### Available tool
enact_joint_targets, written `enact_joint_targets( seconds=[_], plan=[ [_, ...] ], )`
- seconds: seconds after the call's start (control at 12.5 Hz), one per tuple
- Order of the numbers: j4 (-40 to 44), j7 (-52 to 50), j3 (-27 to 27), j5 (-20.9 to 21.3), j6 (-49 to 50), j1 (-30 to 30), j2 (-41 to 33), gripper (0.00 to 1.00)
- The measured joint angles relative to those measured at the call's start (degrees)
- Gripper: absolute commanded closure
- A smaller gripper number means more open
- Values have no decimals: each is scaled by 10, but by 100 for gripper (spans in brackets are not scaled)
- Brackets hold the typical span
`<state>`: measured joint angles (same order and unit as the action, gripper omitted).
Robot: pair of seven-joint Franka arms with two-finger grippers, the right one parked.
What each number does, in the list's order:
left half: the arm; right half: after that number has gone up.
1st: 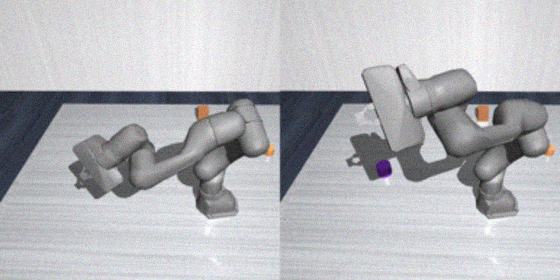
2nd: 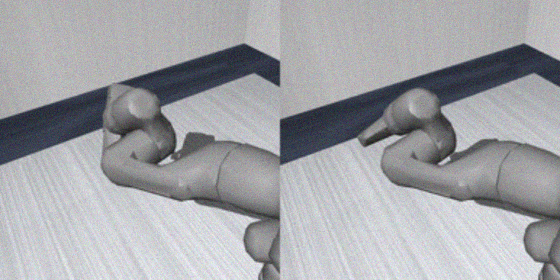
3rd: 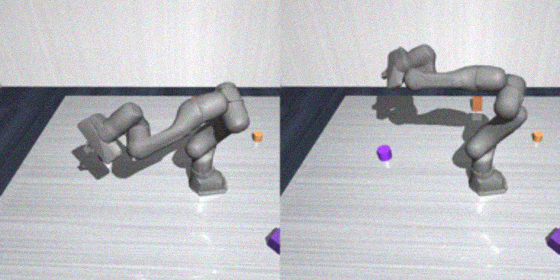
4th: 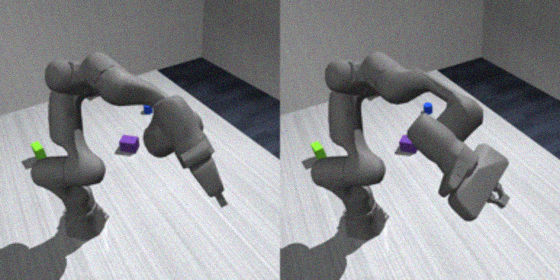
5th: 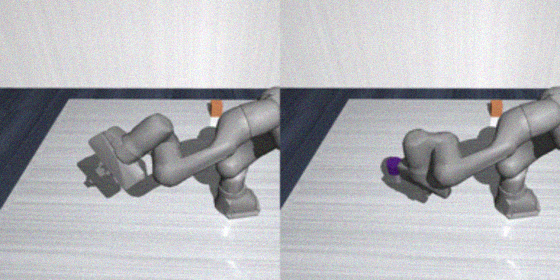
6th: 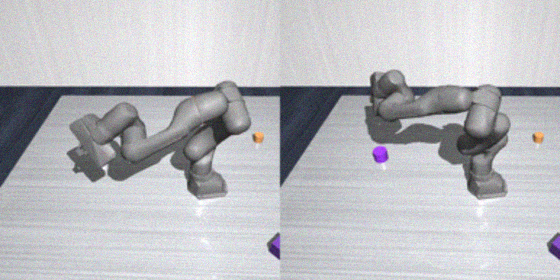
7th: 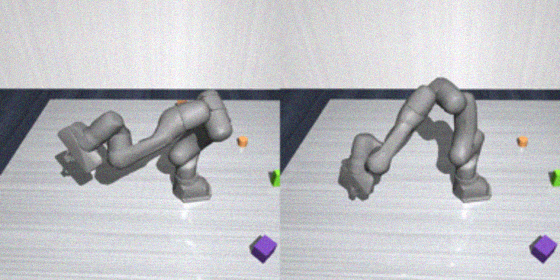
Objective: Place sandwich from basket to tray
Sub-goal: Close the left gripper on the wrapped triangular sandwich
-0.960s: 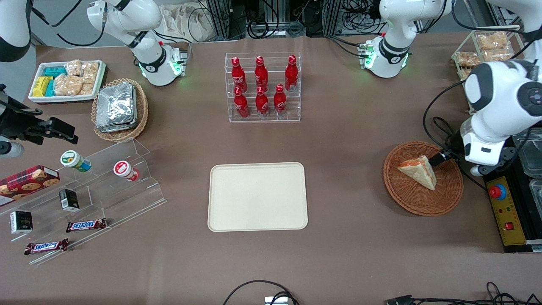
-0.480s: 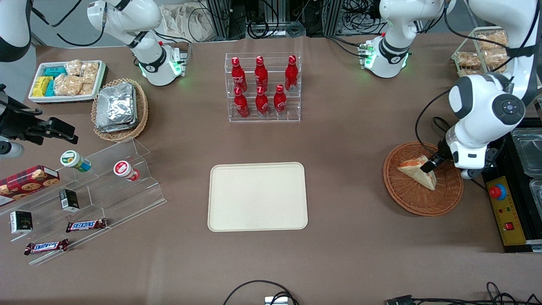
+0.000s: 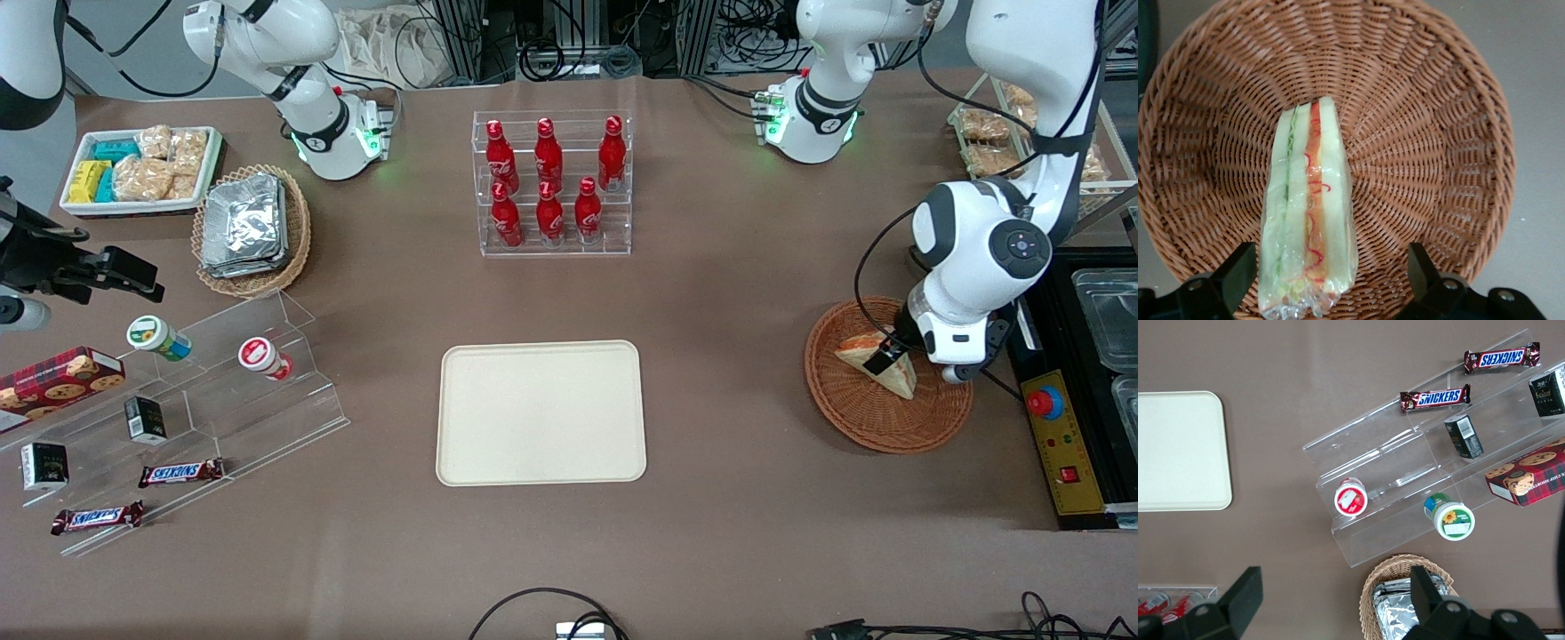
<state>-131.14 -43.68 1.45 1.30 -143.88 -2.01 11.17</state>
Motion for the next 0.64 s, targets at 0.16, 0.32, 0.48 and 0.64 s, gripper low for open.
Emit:
enact_joint_targets(
  seconds=[0.16, 0.32, 0.48, 0.64],
  plan=[
    [-3, -8, 0, 0, -12, 0, 9, 0],
    [-8, -11, 0, 0, -29, 0, 18, 0],
    [-12, -12, 0, 0, -40, 0, 28, 14],
    [-13, -13, 0, 0, -49, 0, 34, 44]
  ],
)
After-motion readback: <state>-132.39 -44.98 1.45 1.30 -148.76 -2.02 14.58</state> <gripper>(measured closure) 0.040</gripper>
